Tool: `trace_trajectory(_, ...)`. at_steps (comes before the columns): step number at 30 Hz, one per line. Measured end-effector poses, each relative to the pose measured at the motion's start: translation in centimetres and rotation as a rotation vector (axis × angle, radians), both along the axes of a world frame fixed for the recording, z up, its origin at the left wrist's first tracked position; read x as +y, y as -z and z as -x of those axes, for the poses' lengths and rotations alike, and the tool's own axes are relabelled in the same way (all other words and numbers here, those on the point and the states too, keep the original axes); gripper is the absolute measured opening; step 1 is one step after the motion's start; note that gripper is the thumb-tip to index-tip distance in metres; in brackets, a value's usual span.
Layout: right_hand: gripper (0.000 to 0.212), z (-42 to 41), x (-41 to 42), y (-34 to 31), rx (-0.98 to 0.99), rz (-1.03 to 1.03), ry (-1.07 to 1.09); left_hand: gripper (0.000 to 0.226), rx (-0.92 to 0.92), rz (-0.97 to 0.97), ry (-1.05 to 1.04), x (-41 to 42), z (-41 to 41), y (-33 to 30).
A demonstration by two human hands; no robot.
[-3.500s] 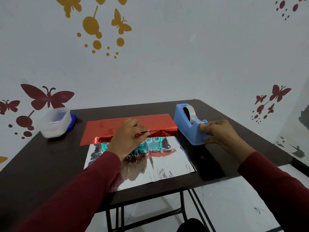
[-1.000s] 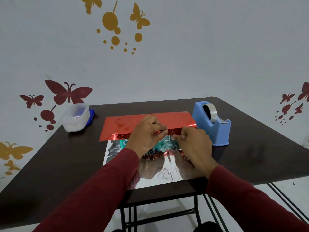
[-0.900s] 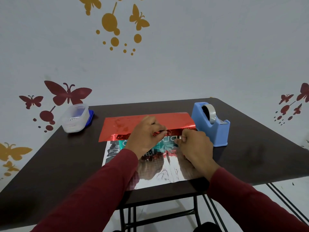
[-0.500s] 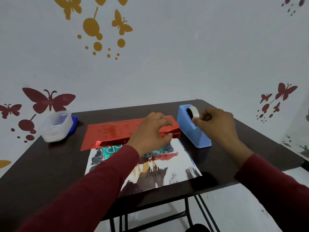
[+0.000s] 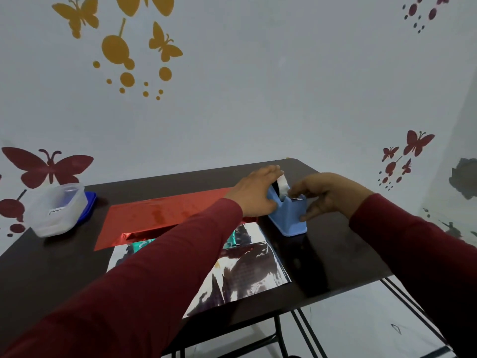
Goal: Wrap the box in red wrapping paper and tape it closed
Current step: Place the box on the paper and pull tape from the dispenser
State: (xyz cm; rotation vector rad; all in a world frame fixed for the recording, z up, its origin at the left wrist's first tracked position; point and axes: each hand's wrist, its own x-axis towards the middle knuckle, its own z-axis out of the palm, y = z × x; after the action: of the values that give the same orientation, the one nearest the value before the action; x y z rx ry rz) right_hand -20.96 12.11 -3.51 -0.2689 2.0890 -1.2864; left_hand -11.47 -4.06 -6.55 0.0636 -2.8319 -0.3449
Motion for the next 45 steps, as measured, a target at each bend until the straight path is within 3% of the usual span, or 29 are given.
trace_trajectory(6,0.006,-0.3,0.5,0.3,-0.078,0.319,0.083,0.09,-0.064,0.01,0.002,-0.3,0.6,-0.1)
trace_trajectory(14,0.021,-1.5,2.2,5.5,0.037,0.562,0.242,0.08,-0.019,0.036,0.025,0.8,-0.7,-0.2)
trace_trajectory(26,0.013,-1.7,3.7,6.6,0.242,0.528,0.073,0.083,-0.072,0.068,0.007,1.4,-1.3,-0.5)
trace_trajectory(30,0.036,-1.4,4.3,6.6,0.6,0.269,-0.028,0.082,-0.085,0.066,0.014,1.5,-1.7,-0.6)
trace_trajectory(32,0.034,-1.8,4.6,6.9,0.701,0.207,-0.054,0.08,-0.033,0.022,0.025,1.7,-2.0,-0.7)
trace_trajectory(38,0.017,-3.1,4.9,6.8,0.647,0.497,0.131,0.036,0.15,-0.22,0.094,3.2,-3.2,-1.4)
trace_trajectory(45,0.014,-5.7,4.4,4.8,0.642,0.617,0.086,0.021,0.196,-0.422,0.143,2.7,-4.9,-3.4)
